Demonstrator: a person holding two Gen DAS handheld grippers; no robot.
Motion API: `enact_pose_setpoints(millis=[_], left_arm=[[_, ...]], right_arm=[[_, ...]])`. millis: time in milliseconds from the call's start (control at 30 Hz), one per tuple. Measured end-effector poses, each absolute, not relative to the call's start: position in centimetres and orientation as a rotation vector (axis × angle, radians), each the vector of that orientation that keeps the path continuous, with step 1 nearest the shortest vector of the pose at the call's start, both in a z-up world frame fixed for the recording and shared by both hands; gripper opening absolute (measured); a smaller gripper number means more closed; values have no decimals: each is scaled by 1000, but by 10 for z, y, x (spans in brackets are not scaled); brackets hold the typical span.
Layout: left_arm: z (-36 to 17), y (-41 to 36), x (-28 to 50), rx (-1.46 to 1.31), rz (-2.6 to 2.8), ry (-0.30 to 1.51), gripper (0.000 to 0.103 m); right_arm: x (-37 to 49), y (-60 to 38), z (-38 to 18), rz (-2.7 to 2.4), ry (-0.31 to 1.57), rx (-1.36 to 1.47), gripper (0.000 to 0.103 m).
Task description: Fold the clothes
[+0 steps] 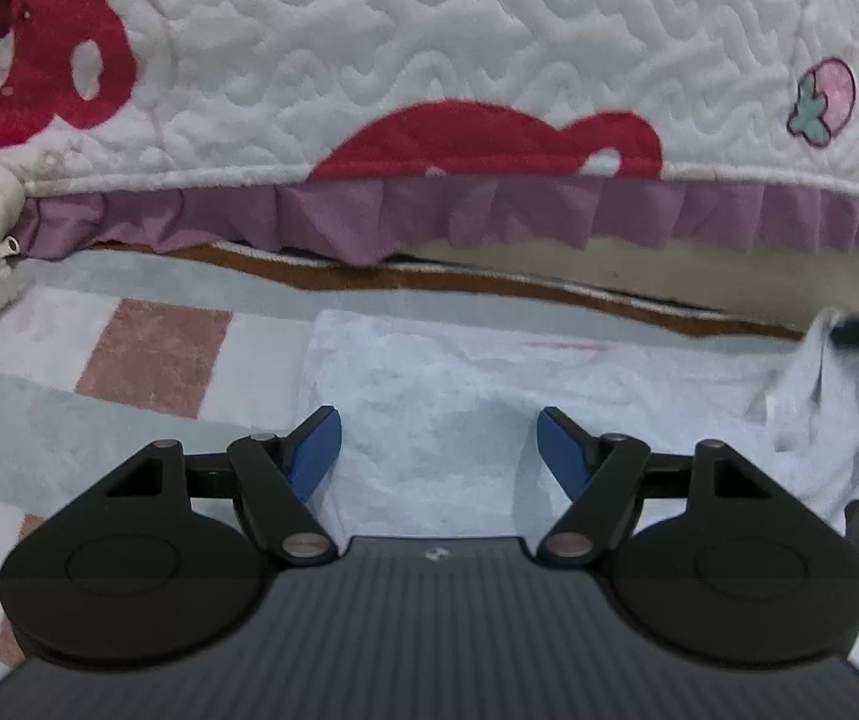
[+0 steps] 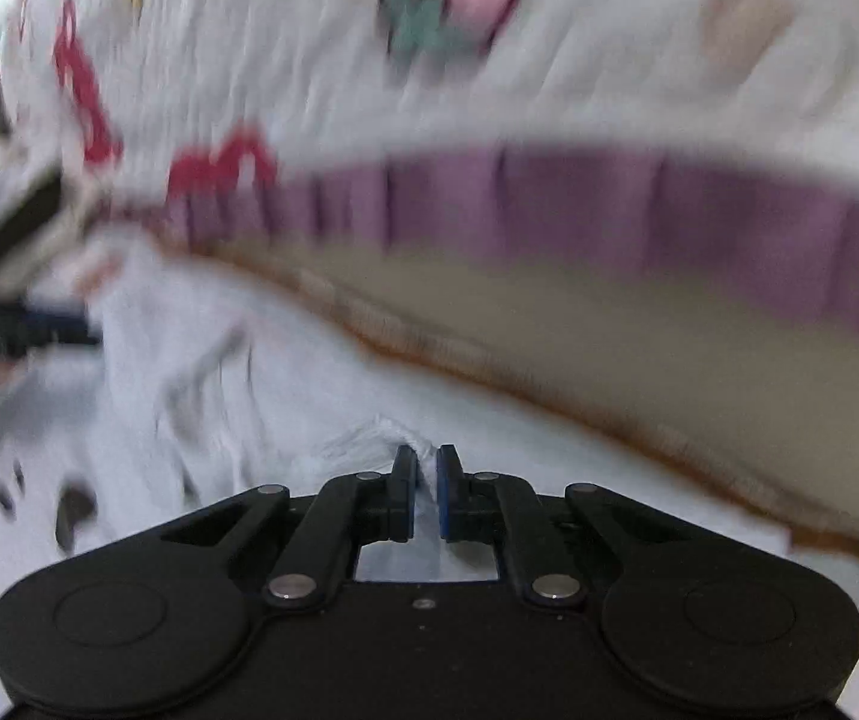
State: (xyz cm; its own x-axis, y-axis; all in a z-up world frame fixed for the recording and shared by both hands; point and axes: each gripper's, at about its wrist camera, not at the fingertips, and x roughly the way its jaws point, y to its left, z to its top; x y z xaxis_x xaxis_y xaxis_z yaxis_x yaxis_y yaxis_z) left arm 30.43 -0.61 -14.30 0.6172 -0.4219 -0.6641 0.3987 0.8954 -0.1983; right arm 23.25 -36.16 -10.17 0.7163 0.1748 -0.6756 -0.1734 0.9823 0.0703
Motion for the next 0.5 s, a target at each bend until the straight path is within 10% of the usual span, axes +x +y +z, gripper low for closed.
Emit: enact_pose_setpoints(millis=[300, 500], left_arm=[[-149, 14, 321, -114, -418, 760, 72], [-156, 20, 328, -174, -447, 795, 72]], right_arm=[[263, -363, -113, 71, 741, -116, 10], [251, -385, -110, -43, 754, -55, 36]])
